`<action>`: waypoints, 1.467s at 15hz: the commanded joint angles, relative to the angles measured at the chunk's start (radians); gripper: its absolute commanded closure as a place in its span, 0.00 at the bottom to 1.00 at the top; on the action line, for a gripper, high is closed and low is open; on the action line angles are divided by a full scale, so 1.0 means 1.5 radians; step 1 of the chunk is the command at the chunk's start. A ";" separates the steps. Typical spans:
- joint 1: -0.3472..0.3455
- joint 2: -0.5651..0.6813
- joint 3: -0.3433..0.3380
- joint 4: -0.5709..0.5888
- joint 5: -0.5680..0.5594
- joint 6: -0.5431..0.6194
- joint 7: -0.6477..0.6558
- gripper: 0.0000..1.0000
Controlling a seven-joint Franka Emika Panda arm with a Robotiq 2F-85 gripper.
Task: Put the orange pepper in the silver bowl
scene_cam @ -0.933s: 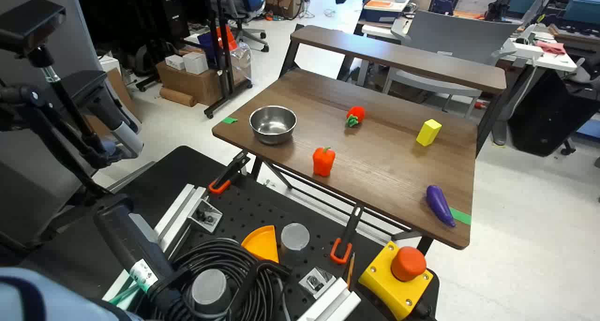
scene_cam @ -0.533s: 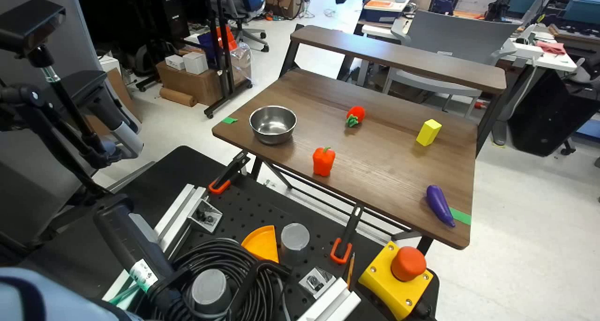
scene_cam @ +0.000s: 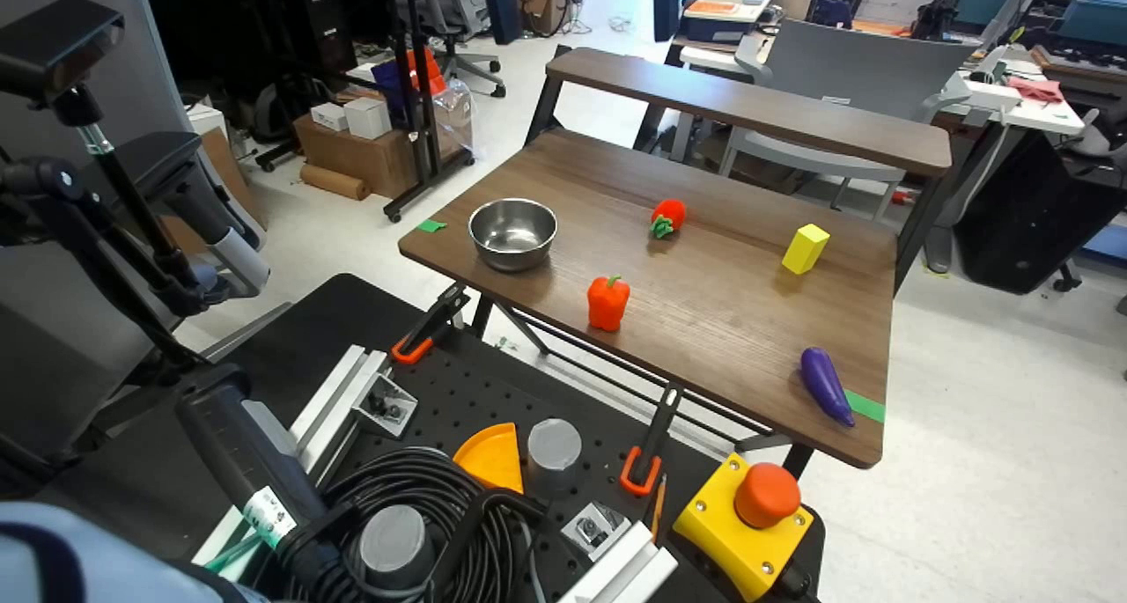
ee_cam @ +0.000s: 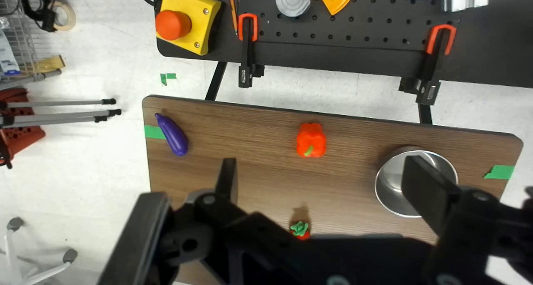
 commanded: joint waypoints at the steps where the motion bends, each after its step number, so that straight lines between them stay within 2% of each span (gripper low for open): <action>1: -0.018 0.169 -0.042 0.076 -0.010 0.042 -0.015 0.00; 5: -0.008 0.331 -0.063 0.152 0.015 0.081 -0.026 0.00; 14: 0.009 0.677 -0.052 0.358 0.009 0.089 -0.033 0.00; 22: 0.028 0.868 -0.044 0.497 0.009 0.025 -0.039 0.00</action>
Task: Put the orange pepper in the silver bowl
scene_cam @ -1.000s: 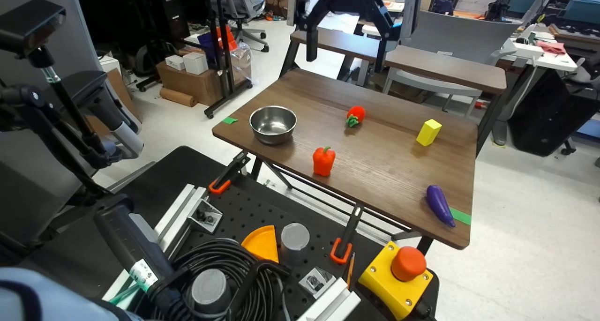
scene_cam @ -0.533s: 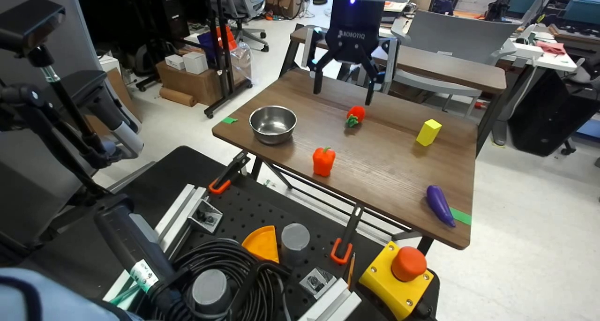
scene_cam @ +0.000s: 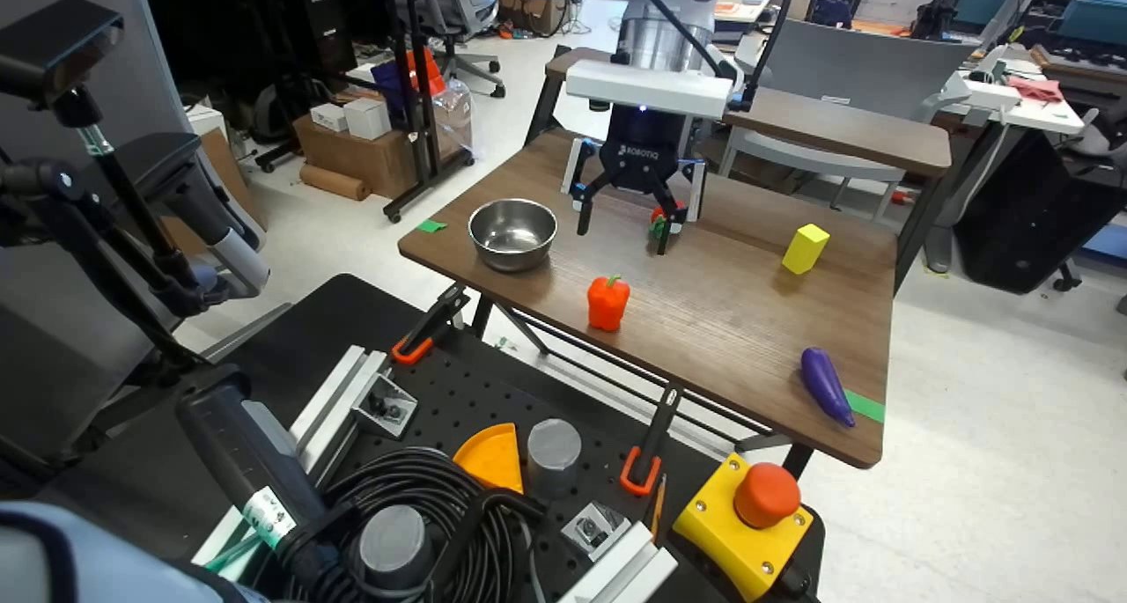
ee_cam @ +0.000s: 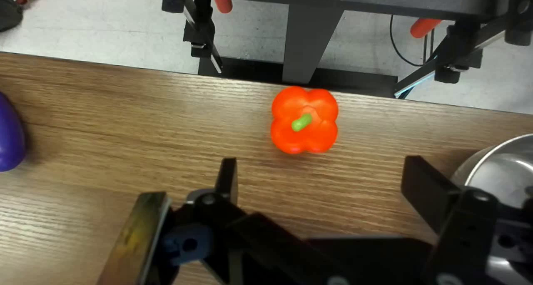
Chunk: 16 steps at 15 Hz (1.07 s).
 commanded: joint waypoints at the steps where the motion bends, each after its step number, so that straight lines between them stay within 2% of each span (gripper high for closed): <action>1: 0.010 0.071 0.000 0.077 0.006 -0.069 -0.009 0.00; 6: 0.010 0.122 0.000 0.127 0.012 -0.152 -0.006 0.00; 13: 0.008 0.178 0.002 0.182 0.014 -0.208 -0.013 0.02; 14: 0.009 0.185 0.001 0.190 0.013 -0.211 -0.012 0.26; 15: 0.009 0.190 0.001 0.196 0.013 -0.214 -0.012 0.26; 16: 0.008 0.195 0.001 0.203 0.014 -0.219 -0.012 0.33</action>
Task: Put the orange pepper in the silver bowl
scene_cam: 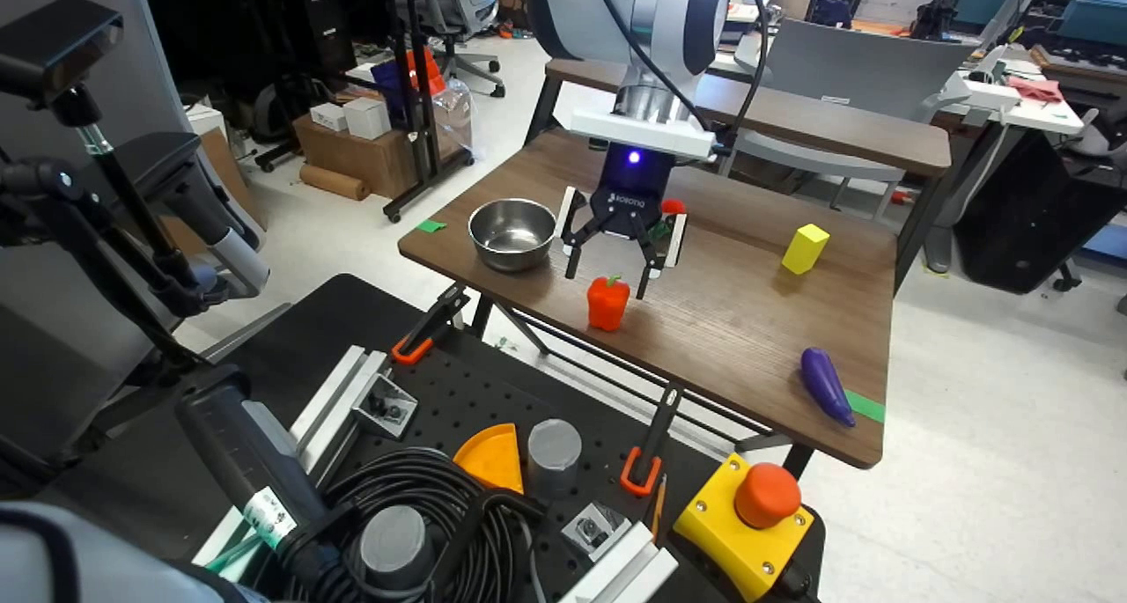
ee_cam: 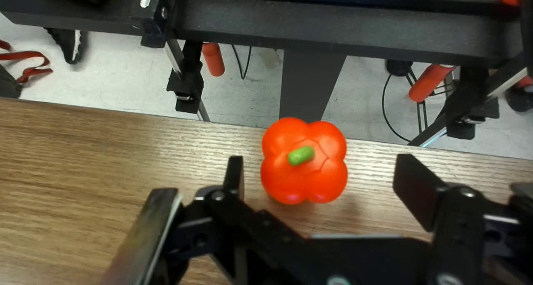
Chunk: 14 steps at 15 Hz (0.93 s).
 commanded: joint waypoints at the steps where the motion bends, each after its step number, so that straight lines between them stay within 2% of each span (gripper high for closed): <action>1: 0.000 0.031 0.000 0.048 0.011 -0.041 -0.010 0.40; 5: -0.001 0.039 0.001 0.068 0.018 -0.069 -0.006 0.72; 6: -0.001 0.038 0.001 0.072 0.021 -0.078 -0.004 0.76; 9: -0.001 0.023 0.005 0.072 0.032 -0.089 -0.005 0.76; 14: 0.006 -0.019 0.030 0.092 0.063 -0.047 -0.013 0.76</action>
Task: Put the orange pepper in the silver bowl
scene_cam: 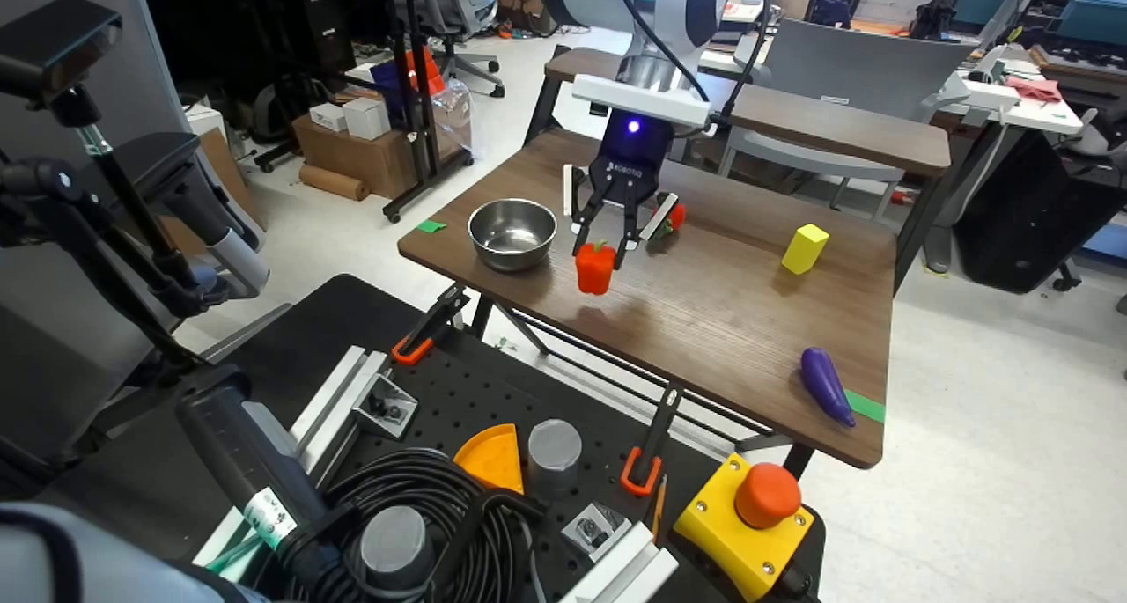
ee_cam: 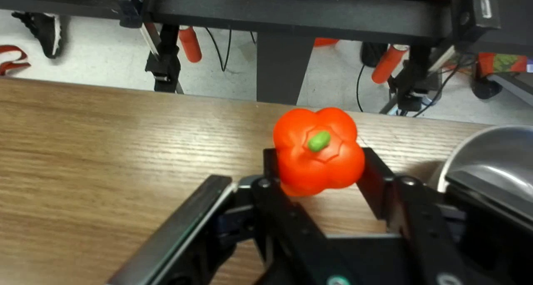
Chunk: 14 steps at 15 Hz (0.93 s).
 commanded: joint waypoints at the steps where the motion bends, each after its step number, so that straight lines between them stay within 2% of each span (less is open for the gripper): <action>1: 0.007 -0.042 0.023 0.022 0.033 0.017 -0.017 0.76; 4: 0.011 -0.042 0.040 0.074 0.057 0.019 -0.037 0.76; 11: 0.012 0.045 0.074 0.210 0.128 -0.094 -0.121 0.76; 14: 0.025 0.089 0.077 0.250 0.132 -0.128 -0.122 0.76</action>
